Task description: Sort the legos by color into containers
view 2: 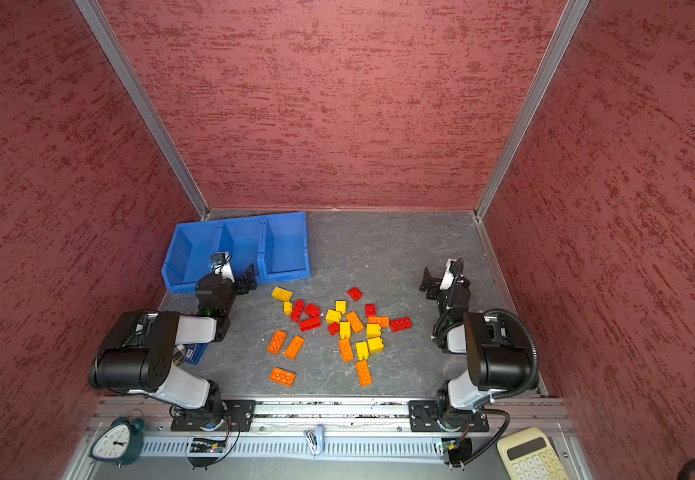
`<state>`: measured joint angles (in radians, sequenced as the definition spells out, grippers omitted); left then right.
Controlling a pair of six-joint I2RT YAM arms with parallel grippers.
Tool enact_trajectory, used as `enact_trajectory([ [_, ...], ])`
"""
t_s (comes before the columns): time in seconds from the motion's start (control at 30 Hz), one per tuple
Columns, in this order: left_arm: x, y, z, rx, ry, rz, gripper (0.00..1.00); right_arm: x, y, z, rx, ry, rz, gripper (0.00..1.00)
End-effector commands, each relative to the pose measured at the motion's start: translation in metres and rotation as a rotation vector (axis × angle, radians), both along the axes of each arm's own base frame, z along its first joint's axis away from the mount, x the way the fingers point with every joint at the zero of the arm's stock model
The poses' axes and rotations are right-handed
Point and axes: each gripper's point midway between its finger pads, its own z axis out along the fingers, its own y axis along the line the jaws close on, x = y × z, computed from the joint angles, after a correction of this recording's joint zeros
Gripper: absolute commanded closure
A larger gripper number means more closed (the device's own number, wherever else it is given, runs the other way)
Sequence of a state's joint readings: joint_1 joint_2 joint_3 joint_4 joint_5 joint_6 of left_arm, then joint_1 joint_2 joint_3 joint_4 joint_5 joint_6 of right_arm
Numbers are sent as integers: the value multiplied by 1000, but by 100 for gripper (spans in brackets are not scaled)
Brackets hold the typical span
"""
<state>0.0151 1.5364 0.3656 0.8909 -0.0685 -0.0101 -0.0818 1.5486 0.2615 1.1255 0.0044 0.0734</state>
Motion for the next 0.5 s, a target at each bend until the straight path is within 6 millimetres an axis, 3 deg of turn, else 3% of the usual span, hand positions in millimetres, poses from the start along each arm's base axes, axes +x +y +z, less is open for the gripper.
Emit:
enact_trajectory([
  [0.0, 3, -2, 7, -3, -26, -10, 1, 5, -3, 16, -27, -53, -19, 1],
  [0.47, 2, 0, 7, -26, -29, -21, 1, 5, -4, 15, -29, -50, -22, 1],
])
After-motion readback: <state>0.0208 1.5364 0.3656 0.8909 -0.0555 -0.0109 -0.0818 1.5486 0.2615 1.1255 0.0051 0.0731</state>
